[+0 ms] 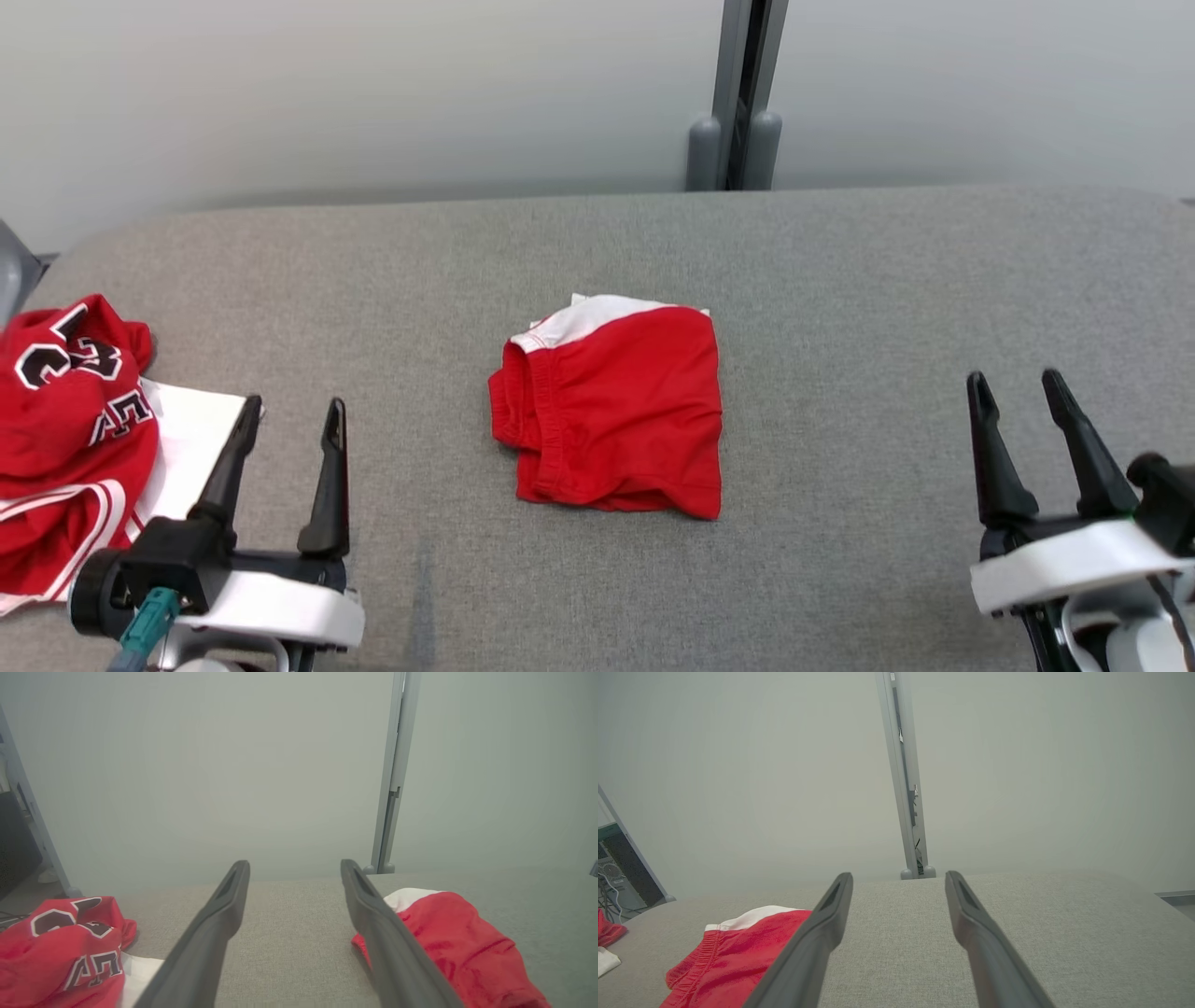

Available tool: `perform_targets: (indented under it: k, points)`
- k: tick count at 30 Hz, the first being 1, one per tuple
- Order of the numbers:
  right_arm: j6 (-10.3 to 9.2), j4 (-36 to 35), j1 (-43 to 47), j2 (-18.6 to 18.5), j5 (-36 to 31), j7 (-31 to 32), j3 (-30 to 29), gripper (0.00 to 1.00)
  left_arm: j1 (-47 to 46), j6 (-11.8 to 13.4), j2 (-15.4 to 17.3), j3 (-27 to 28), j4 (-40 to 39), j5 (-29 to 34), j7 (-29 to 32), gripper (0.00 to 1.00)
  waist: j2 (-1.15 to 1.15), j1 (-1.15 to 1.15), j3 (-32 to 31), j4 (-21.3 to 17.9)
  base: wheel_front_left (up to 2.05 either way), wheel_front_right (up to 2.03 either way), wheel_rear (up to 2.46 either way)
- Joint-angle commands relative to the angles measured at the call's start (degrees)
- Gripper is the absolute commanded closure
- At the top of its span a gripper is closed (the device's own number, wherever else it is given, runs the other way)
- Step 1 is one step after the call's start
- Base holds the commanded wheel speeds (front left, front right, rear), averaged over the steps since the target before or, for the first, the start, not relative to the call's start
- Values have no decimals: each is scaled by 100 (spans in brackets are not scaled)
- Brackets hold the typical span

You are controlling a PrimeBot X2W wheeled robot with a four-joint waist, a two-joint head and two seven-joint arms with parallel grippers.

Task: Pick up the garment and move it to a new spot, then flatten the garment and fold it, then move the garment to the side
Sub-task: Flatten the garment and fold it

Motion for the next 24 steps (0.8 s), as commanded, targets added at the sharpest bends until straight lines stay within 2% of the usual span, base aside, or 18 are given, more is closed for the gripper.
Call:
perform_targets:
  k: [1, 11, 24]
  points:
    - [1, -11, 200, 21, -34, 33, -80, 0, 128, 25, 37, -10, 8, -1, 20, 0, 0, 0, -185, -6, 0, 0, 0]
    - [1, -199, 889, 150, -156, 228, -200, 0, 511, 69, 142, -47, 67, -32, 201, 0, 0, 0, -598, -30, 0, 0, 0]
    - [1, -451, 1142, 263, -223, 378, -263, 0, 611, 175, 171, -2, 119, -137, 239, 0, 0, 0, -671, -10, 0, 0, 0]
